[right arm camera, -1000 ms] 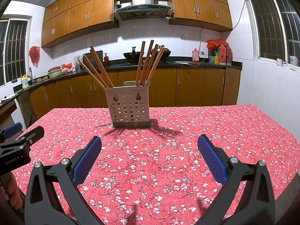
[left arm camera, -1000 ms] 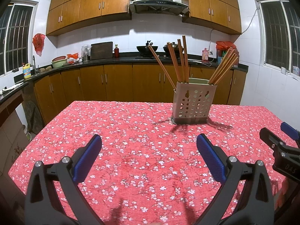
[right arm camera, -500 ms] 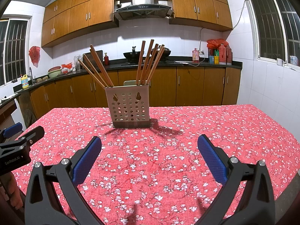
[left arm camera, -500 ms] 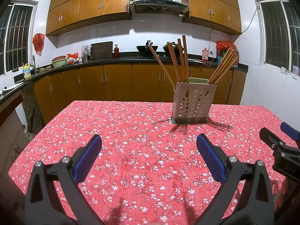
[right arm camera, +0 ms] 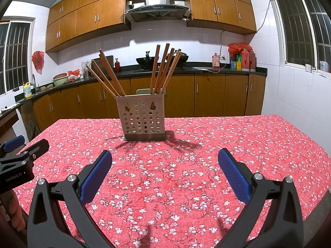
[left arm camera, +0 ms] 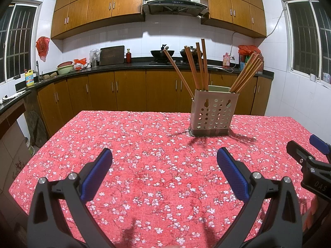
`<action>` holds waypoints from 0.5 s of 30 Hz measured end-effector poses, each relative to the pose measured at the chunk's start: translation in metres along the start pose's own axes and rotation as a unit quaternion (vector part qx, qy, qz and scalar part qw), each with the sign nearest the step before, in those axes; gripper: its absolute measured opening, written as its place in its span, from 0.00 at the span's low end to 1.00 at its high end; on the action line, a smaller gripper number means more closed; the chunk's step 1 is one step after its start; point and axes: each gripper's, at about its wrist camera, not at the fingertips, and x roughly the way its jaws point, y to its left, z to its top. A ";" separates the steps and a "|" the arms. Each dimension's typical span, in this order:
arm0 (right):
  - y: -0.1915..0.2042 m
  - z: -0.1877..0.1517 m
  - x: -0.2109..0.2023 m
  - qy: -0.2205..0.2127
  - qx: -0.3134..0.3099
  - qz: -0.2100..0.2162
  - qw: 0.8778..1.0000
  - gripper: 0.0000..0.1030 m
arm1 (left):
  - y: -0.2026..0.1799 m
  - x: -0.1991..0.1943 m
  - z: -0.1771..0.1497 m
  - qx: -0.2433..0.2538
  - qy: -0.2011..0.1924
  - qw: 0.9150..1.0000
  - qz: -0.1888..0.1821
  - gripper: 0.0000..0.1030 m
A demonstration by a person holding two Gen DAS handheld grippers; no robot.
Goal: Organize utensils
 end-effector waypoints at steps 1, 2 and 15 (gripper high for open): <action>0.000 0.000 0.000 0.000 0.000 0.000 1.000 0.98 | 0.000 0.000 0.000 0.000 0.000 1.000 0.000 0.96; 0.000 0.000 0.000 0.000 0.000 0.000 1.000 0.98 | 0.000 0.000 0.000 0.000 0.000 1.000 0.000 0.96; 0.000 0.001 0.001 0.001 0.001 0.000 1.000 0.98 | -0.001 0.000 0.000 0.000 0.001 1.000 0.000 0.96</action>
